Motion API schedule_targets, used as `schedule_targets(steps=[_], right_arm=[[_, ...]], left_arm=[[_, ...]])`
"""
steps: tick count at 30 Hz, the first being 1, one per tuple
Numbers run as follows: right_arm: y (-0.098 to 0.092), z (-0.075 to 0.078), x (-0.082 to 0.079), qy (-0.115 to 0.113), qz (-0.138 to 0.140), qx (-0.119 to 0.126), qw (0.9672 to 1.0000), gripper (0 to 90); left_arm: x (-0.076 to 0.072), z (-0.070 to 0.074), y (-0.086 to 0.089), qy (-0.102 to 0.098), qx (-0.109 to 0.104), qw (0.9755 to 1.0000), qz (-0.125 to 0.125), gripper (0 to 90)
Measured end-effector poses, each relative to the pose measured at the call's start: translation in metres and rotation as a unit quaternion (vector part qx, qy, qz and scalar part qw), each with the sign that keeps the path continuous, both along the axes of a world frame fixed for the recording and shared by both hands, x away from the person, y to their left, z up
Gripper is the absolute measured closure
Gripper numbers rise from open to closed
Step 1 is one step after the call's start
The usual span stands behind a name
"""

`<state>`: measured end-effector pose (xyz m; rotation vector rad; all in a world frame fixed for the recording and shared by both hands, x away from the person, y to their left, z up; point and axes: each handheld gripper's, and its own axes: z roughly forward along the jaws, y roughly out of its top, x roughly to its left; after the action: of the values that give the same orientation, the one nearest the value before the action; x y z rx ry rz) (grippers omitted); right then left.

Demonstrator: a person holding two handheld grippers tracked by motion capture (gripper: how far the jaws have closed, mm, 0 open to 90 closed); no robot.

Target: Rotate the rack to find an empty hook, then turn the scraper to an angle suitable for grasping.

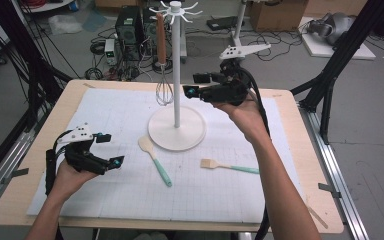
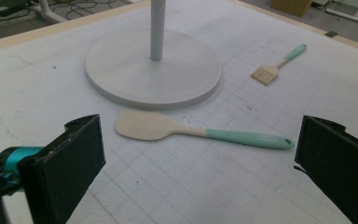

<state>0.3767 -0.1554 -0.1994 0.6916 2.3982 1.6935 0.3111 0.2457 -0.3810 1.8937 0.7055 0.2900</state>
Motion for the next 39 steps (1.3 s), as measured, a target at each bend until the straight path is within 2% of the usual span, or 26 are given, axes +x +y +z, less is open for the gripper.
schedule_targets(steps=[15, 27, 30, 39], right_arm=[[-0.015, -0.039, -0.023, 0.018, -0.016, -0.007, 0.9997, 32.2], [-0.017, -0.065, -0.034, 0.029, -0.020, -0.023, 0.9991, 32.4], [-0.015, -0.072, -0.039, 0.029, -0.021, -0.037, 0.9987, 32.8], [-0.015, -0.094, -0.047, 0.039, -0.020, -0.046, 0.9980, 35.0]], left_arm=[[0.000, 0.000, -0.001, 0.001, 0.002, 1.0000, -0.003, 1.8], [-0.001, -0.002, -0.001, 0.003, 0.004, 1.0000, 0.002, 1.8], [-0.001, -0.002, -0.001, 0.002, 0.006, 1.0000, 0.003, 1.8], [-0.002, -0.004, -0.006, 0.002, 0.006, 1.0000, 0.001, 1.8]])
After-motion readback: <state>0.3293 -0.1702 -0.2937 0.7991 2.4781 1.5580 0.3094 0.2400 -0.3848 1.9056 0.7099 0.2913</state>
